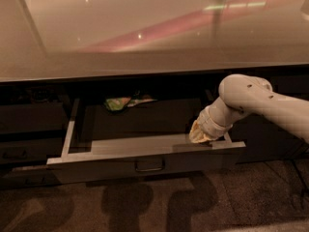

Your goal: Open top drawer

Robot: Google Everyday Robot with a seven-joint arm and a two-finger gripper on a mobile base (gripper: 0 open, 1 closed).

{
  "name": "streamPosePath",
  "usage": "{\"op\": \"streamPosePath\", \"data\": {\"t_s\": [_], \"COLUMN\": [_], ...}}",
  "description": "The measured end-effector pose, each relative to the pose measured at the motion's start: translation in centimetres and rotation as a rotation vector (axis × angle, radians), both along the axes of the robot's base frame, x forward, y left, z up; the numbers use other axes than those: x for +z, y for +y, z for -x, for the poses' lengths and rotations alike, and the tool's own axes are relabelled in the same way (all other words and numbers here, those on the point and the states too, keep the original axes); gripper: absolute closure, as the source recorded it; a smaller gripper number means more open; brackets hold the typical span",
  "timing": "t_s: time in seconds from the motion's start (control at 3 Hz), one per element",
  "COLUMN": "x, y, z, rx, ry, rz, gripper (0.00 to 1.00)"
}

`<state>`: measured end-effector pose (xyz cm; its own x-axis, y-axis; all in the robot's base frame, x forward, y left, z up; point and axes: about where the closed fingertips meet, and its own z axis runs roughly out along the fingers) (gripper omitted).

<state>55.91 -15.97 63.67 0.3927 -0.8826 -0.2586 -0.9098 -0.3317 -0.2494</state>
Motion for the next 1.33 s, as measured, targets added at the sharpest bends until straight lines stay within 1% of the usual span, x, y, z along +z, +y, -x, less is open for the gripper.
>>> {"op": "streamPosePath", "data": {"t_s": [0.33, 0.67, 1.0, 1.33], "x": [0.1, 0.1, 0.2, 0.1], "y": [0.0, -0.1, -0.2, -0.2], "z": [1.4, 2.4, 3.0, 4.4], "rx": [-0.016, -0.030, -0.035, -0.039], "ry": [-0.011, -0.019, -0.021, -0.027], "rz": [0.043, 0.070, 0.086, 0.103], "gripper": [0.36, 0.11, 0.00, 0.00]}}
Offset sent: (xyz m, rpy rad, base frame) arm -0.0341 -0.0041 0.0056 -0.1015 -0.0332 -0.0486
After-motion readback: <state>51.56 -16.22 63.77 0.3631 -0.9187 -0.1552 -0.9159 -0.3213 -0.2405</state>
